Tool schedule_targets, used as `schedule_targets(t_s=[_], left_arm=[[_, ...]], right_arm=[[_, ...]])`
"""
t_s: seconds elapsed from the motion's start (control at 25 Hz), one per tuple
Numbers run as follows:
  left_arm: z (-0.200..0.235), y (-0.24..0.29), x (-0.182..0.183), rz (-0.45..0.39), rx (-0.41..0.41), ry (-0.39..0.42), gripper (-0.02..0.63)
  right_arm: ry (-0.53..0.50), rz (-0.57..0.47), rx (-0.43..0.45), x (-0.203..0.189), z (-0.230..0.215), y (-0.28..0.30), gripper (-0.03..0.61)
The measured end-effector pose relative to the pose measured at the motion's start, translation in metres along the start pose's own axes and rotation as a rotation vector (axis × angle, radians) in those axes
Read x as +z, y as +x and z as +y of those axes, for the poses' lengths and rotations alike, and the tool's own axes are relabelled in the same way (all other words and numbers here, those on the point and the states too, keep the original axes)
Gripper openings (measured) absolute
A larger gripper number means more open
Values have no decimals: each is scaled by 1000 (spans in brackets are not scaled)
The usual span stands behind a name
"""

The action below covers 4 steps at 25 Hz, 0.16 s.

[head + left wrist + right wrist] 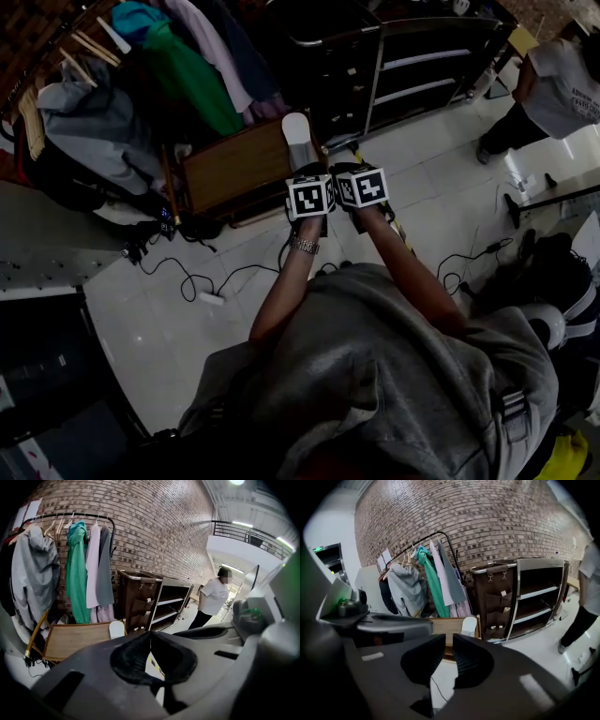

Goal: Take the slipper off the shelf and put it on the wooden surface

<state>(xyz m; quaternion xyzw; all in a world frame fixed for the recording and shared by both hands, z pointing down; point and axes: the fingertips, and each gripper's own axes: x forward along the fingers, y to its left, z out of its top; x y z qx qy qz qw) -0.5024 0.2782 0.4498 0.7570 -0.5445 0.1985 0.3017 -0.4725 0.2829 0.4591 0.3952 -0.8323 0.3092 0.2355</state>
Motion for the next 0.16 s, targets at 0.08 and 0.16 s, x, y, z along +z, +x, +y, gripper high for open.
schedule_targets(t_s=[0.08, 0.16], left_arm=[[-5, 1, 2, -6, 3, 15, 3], [-8, 0, 4, -15, 9, 29, 3]], right_arm=[[-4, -4, -3, 2, -4, -4, 37], [-5, -5, -4, 3, -6, -7, 37]])
